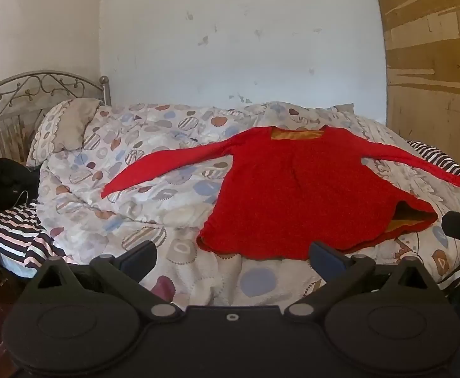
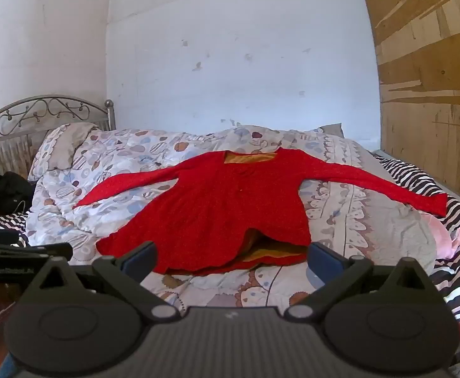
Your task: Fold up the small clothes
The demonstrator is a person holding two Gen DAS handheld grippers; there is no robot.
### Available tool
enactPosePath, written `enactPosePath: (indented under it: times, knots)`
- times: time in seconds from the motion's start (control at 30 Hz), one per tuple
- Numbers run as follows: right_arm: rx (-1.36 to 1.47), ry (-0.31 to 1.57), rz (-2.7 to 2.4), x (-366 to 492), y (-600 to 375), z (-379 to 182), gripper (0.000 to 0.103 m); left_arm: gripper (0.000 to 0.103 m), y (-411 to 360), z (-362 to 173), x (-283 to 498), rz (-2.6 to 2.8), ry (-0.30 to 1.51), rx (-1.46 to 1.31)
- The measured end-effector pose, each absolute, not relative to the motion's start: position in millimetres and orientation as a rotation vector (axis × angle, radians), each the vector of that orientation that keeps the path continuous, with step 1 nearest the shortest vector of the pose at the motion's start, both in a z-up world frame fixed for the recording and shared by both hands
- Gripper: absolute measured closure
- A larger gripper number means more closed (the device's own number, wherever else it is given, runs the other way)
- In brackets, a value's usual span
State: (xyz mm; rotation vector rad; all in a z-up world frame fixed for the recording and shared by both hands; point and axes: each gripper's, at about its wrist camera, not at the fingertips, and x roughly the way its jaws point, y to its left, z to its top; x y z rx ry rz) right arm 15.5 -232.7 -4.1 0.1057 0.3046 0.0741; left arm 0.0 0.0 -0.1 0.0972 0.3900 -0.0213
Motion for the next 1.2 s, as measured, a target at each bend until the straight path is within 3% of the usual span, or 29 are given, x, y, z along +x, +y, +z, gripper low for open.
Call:
enactPosePath:
  times: [1.2]
  knots:
    - [0.130, 0.335, 0.078, 18, -234, -3, 0.000, 0.001, 8, 2, 0, 0.008, 0.410, 0.060]
